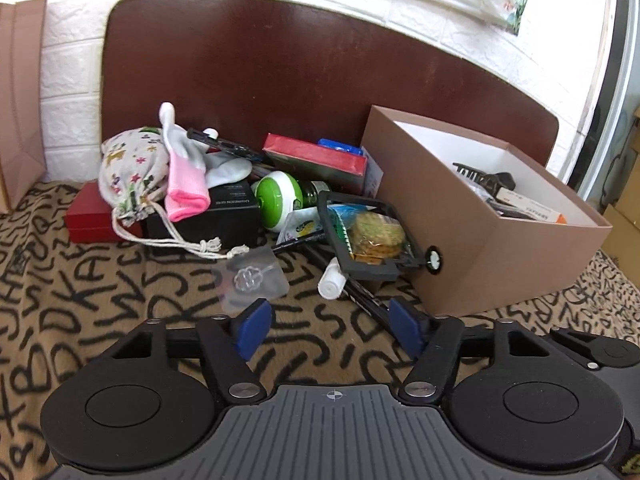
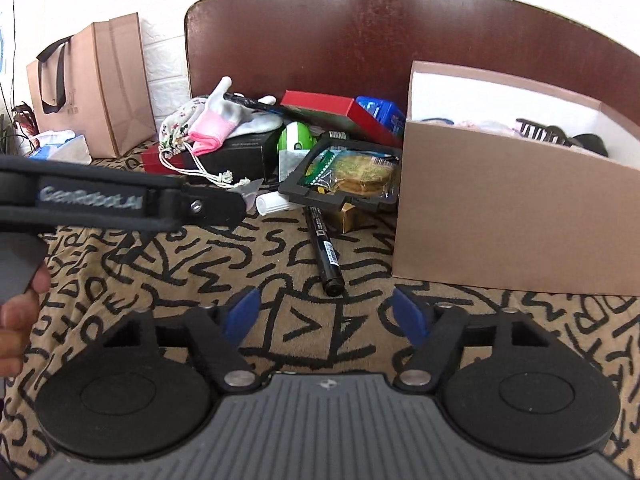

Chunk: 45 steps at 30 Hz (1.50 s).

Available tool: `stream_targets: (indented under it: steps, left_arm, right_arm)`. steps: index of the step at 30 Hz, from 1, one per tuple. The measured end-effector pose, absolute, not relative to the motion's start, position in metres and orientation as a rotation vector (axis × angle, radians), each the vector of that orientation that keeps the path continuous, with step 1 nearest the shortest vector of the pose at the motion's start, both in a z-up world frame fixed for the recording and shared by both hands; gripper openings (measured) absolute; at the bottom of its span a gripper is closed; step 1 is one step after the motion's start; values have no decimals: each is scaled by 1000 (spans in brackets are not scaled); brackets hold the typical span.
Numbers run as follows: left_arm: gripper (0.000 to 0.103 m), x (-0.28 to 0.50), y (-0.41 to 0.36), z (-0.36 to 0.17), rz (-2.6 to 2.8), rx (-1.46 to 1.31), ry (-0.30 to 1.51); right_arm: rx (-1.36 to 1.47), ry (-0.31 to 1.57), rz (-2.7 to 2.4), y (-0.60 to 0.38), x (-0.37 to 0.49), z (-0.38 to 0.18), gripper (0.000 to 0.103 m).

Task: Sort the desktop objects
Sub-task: 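Move both grippers back to the pile and reach toward the markers, then grasp the white-capped marker with the left gripper while the right gripper grasps the black marker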

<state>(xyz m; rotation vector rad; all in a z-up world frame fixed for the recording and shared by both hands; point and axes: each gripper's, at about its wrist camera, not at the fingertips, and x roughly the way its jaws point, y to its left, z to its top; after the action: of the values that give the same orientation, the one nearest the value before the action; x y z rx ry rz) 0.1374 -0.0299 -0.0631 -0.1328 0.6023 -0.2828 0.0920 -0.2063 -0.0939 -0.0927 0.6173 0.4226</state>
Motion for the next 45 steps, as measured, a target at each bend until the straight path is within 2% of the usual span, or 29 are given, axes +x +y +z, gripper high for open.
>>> stream_targets:
  steps: [4,9,17,19,20,21,25,33,45]
  left_arm:
    - [71,157,-33,-71,-315,-131,619]
    - [59,179,-39,-80,-334,-138,657]
    - [55,196,-45,-85,-326,-124,653]
    - [38,201,-48,-87,-331,-107,663]
    - [26,204,-49,-88,-332,-104,673]
    - [19,207,-50,-90,-332,-110,685]
    - [15,204,-50,-89,-346,-126,684]
    - [12,160,-40,-78,-345,-110,686]
    - [13,45,-10,-77,-296,-124,712]
  right_arm:
    - [-89,629,425,-204,101,-100,66]
    - [-94,638,435,-200,110,-105,58]
    - [-94,630,448,-196,119,-109,47]
    - [-91,628,453,-194,123,-111,45]
    - [-89,627,454,-194,124,-111,44]
    - [-88,627,455,-193,126,-112,42]
    - [-83,629,473,-191,127,-112,18]
    - [-100,642,501,-195,108,-108,17]
    - [-141,689,541,-208,29,-99,17]
